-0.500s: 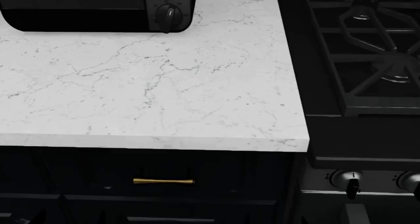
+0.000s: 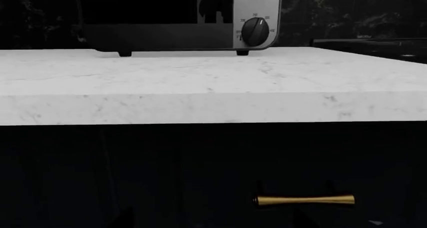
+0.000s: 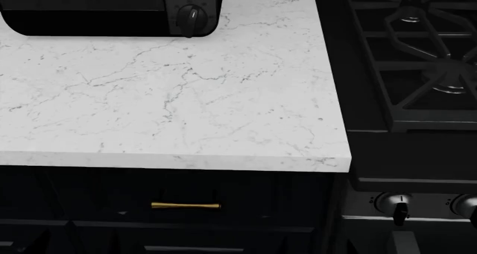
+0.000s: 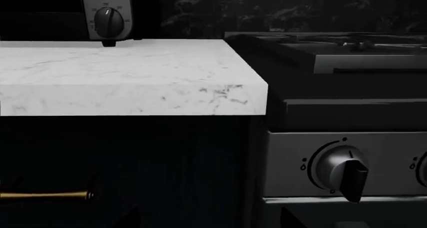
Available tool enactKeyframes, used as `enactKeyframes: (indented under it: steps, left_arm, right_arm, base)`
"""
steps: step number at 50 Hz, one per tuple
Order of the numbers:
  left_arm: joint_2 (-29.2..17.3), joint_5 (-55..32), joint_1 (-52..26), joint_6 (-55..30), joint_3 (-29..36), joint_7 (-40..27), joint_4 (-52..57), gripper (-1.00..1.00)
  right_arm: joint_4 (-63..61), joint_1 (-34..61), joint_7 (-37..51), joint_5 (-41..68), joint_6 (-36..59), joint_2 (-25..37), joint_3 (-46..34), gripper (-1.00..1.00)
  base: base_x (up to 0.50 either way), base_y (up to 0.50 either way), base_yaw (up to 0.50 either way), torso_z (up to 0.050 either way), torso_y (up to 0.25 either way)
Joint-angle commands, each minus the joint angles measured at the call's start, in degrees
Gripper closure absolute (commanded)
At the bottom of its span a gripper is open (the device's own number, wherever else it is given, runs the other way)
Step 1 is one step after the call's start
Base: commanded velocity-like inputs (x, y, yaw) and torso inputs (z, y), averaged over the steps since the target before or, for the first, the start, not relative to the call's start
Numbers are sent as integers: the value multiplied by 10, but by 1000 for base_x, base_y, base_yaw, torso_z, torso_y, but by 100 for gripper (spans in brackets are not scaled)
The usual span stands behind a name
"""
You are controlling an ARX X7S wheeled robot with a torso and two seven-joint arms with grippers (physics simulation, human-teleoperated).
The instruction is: Decrease the toaster oven temperature.
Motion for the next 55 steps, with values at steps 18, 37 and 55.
enactKeyframes:
  steps: [18, 37, 55]
  left_arm:
    - [-67, 35, -125, -221, -25, -40, 373, -100]
    - [-67, 31, -128, -283, -34, -61, 440, -100]
    - [-76, 19, -119, -268, -35, -65, 438, -100]
  right_arm:
    - [-404, 196, 54, -29, 339, 57, -12, -100]
    - [-432, 188, 53, -17, 337, 72, -7, -100]
    - [-442, 198, 58, -25, 353, 85, -34, -100]
  base:
    - [0, 0, 0, 0, 0]
    - [0, 85, 0, 0, 0]
    - [0, 234, 0, 0, 0]
